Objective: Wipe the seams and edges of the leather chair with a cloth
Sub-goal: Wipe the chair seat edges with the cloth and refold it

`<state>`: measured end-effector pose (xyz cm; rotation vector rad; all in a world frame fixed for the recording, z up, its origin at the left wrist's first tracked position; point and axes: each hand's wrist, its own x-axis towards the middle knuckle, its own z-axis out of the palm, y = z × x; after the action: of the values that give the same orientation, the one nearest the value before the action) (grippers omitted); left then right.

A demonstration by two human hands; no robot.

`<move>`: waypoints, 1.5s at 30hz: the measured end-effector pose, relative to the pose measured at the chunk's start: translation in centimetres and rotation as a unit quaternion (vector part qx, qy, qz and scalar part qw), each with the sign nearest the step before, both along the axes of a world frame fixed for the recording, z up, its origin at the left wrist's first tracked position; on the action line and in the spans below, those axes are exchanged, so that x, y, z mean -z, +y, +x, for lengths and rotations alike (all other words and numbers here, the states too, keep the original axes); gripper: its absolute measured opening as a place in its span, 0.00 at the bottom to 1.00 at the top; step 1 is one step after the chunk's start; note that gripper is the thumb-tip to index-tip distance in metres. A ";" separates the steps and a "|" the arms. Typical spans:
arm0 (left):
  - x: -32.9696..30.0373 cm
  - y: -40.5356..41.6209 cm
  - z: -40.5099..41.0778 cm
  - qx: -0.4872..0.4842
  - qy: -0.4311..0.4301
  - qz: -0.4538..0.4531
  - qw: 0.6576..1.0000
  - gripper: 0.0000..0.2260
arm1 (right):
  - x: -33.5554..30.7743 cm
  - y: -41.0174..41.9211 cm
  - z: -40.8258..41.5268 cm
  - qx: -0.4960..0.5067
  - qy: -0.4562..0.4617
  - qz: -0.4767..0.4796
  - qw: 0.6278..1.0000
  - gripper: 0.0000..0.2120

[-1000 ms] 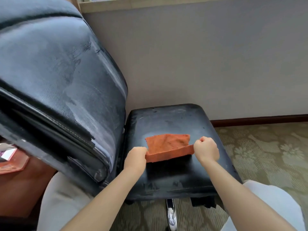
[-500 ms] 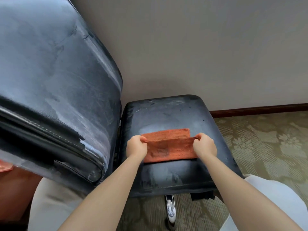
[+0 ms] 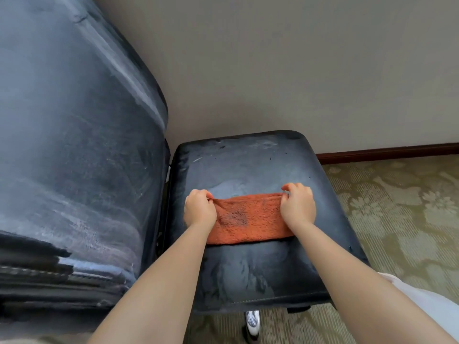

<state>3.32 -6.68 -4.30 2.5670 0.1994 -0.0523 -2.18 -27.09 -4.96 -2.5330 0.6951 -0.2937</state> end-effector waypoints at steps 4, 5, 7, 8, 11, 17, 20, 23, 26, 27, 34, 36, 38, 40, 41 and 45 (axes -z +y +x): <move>0.3 0.1 0.6 0.053 0.059 0.058 0.995 0.17 | 0.4 0.3 0.7 -0.089 0.050 -0.002 0.995 0.20; 0.2 0.1 0.7 0.072 0.072 0.074 0.992 0.19 | 0.5 0.3 0.8 -0.109 0.075 -0.029 0.991 0.22; 0.1 0.1 1.0 0.104 0.086 0.107 0.985 0.20 | 0.6 0.3 0.9 -0.128 0.111 -0.108 0.980 0.23; 0.0 0.1 1.0 0.121 0.089 0.129 0.980 0.19 | 0.7 0.3 0.8 -0.130 0.120 -0.144 0.974 0.21; -0.5 0.3 1.0 0.161 0.097 0.190 0.964 0.14 | 0.9 0.3 0.5 -0.135 0.108 -0.196 0.965 0.13; -3.5 0.5 0.0 0.148 0.059 0.091 0.983 0.03 | -1.4 0.1 -0.6 -0.135 -0.021 -0.194 0.971 0.04; -5.8 0.6 -0.6 0.134 -0.040 0.094 0.986 0.05 | -3.7 -0.5 -1.0 -0.111 -0.081 -0.228 0.964 0.08; -6.7 1.0 -1.3 0.193 -0.077 0.162 0.965 0.06 | -4.8 -1.1 -1.9 -0.129 -0.053 -0.289 0.947 0.11; -6.1 1.7 -3.3 0.287 -0.101 0.331 0.893 0.11 | -3.9 -1.5 -4.3 -0.195 -0.015 -0.315 0.929 0.16; -5.7 2.0 -4.2 0.315 -0.111 0.389 0.859 0.14 | -3.1 -1.6 -5.2 -0.234 -0.002 -0.322 0.917 0.17; -0.3 3.3 -8.8 0.404 -0.009 0.364 0.839 0.11 | -0.4 -0.5 -9.3 -0.262 0.081 -0.275 0.921 0.06; -0.3 3.6 -9.0 0.383 -0.019 0.330 0.862 0.11 | -0.9 0.2 -9.6 -0.224 0.129 -0.206 0.944 0.12; -0.5 3.9 -9.1 0.359 -0.005 0.287 0.888 0.11 | -1.2 0.9 -9.6 -0.162 0.126 -0.099 0.974 0.13; -0.4 4.0 -9.2 0.333 0.032 0.230 0.914 0.10 | -1.3 1.7 -9.5 -0.101 0.119 -0.014 0.988 0.13; -0.4 4.1 -9.2 0.322 0.049 0.204 0.923 0.09 | -1.3 2.1 -9.3 -0.072 0.117 0.026 0.990 0.13; -0.2 4.5 -9.5 0.289 0.074 0.143 0.944 0.08 | -1.3 3.3 -9.0 0.021 0.105 0.072 0.992 0.15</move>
<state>-6.19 -2.22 -4.14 2.8209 -0.5368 -0.4657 -11.16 -23.82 -3.67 -2.4341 0.8199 0.0097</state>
